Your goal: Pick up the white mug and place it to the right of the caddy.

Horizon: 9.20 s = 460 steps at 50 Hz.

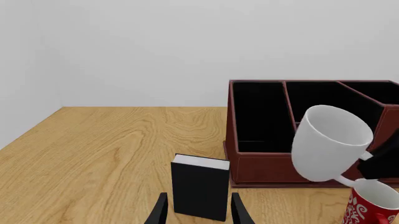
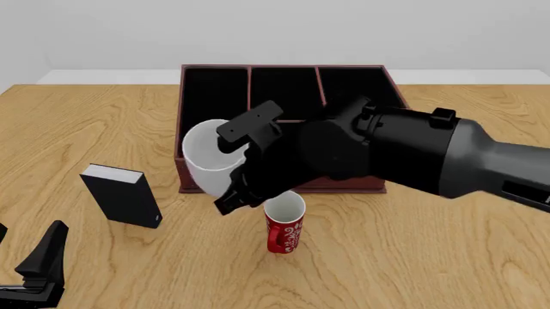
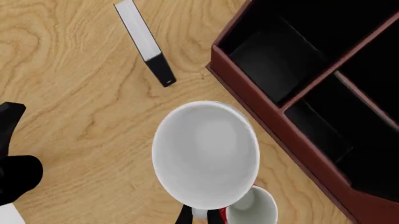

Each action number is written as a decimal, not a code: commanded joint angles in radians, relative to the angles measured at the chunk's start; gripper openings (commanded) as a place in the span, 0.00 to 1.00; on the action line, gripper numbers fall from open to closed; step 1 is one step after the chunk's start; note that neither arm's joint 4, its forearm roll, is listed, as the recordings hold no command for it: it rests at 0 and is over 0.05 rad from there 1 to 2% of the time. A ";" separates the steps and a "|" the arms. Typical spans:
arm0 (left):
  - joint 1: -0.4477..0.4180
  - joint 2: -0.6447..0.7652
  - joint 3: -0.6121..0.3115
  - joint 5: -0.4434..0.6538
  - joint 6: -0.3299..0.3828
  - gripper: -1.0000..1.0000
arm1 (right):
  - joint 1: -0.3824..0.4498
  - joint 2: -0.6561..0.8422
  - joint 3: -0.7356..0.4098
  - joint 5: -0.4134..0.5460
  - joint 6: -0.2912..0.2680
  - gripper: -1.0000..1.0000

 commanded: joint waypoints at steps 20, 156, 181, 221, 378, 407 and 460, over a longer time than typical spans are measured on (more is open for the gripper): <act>0.000 0.000 0.000 0.000 0.000 1.00 | -0.114 -0.205 0.087 0.036 -0.074 0.00; 0.000 0.000 0.000 0.000 0.000 1.00 | -0.877 -0.912 0.339 0.307 -0.176 0.00; 0.000 0.000 0.000 0.000 0.000 1.00 | -0.942 -0.786 0.293 0.204 -0.133 0.00; 0.000 0.000 0.000 0.000 0.000 1.00 | -0.984 -0.487 0.170 0.058 -0.087 0.00; 0.000 0.000 0.000 0.000 0.000 1.00 | -0.933 -0.060 0.424 -0.384 -0.016 0.00; 0.000 0.000 0.000 0.000 0.000 1.00 | -0.936 0.008 0.448 -0.437 -0.012 0.00; 0.000 0.000 0.000 0.000 0.000 1.00 | -0.964 0.076 0.436 -0.471 -0.025 1.00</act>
